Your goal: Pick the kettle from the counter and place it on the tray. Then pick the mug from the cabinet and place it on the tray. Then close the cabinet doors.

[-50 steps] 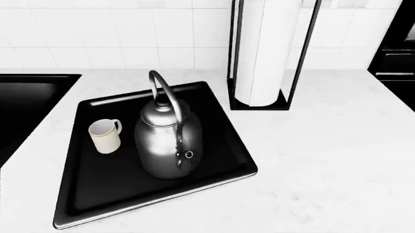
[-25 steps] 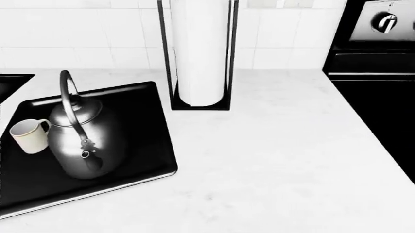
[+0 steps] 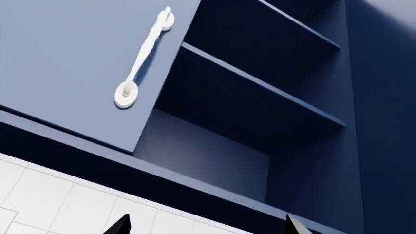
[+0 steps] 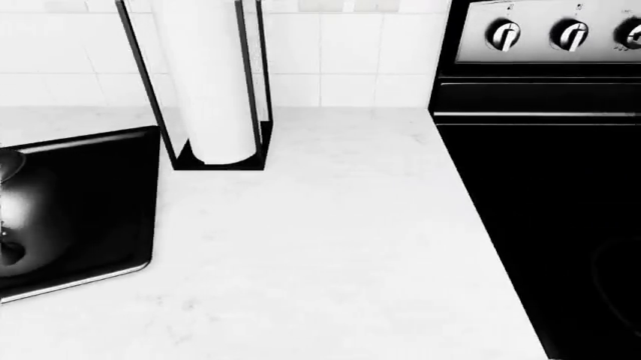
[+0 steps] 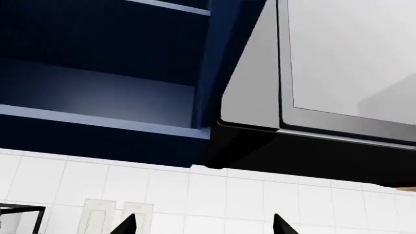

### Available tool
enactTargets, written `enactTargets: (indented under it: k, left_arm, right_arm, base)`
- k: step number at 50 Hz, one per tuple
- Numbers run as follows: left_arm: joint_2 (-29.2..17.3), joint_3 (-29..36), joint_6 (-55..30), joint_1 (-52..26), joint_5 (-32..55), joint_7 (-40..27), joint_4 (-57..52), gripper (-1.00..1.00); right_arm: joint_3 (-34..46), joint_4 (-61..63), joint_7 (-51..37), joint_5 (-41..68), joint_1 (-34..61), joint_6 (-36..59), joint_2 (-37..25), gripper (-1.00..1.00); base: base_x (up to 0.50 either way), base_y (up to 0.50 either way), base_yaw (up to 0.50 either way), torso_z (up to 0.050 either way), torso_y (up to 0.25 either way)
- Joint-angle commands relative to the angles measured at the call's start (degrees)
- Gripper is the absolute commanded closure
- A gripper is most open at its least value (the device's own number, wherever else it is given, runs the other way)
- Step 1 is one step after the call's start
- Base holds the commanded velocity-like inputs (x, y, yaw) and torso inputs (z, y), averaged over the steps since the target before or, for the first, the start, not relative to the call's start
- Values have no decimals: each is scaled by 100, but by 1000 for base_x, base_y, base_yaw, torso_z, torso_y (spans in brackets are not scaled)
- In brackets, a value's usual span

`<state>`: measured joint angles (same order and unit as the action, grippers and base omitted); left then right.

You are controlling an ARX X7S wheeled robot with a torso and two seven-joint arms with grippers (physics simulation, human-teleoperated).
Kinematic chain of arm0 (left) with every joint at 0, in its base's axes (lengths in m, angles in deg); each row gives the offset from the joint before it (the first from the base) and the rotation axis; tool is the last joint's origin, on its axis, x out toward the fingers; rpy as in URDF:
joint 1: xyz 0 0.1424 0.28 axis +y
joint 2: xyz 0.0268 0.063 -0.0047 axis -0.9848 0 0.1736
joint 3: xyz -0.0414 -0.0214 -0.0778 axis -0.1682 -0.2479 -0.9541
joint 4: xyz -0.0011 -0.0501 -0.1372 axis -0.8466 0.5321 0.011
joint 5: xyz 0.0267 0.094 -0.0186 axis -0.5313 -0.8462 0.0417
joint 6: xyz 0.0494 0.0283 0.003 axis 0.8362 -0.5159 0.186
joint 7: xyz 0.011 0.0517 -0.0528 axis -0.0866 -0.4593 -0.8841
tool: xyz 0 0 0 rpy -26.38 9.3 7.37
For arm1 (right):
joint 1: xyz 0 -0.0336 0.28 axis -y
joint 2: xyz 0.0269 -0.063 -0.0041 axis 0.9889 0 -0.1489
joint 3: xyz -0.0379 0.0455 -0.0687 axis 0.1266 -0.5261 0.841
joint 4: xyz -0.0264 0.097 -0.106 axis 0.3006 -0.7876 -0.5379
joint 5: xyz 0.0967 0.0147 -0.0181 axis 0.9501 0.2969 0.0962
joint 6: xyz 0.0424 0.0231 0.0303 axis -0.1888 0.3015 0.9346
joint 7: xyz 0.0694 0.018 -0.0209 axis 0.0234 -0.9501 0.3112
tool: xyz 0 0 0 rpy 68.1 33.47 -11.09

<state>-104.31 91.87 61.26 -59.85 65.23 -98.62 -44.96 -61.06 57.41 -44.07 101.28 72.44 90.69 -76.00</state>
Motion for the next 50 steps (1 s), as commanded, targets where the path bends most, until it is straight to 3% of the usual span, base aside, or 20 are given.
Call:
enactTargets:
  k: [1, 6, 11, 18, 24, 36, 47, 50]
  left_arm:
    - [-1, 42, 60, 69, -69, 5, 0, -100]
    - [-1, 77, 75, 113, -121, 16, 0, -100]
    - [0, 97, 83, 142, -141, 41, 0, -100]
    - [0, 116, 133, 175, -144, 19, 0, -100]
    - [0, 158, 188, 229, -167, 69, 0, -100]
    - [0, 134, 203, 225, -98, 114, 0, -100]
    - [0, 188, 253, 296, -147, 163, 0, -100]
    - [0, 210, 284, 322, -180, 155, 0, -100]
  right_arm:
    - [-89, 0, 0, -30, -80, 62, 10, -100]
    - [11, 0, 0, -176, -19, 74, -200, -100]
    - [752, 0, 0, -755, 242, -991, -1307, -100]
    - [3859, -32, 8, -2009, 1395, -3112, -3488, -100]
    - [5774, -781, 6, -2206, 3616, -2655, -3768, -100]
    - [8296, -2144, 6, -2689, 7064, -1356, -3317, -100]
    - [6491, -3675, 36, -3394, 7102, 1049, -1451, -100]
    - [6331, -3776, 474, -4022, 7110, 1255, -1056, -100]
  base:
    - [2, -500, 0, 0, 0]
    - [1, -200, 0, 0, 0]
    - [0, 0, 0, 0, 0]
    - [0, 0, 0, 0, 0]
    - [0, 0, 0, 0, 0]
    - [0, 0, 0, 0, 0]
    - [0, 0, 0, 0, 0]
    - [0, 0, 0, 0, 0]
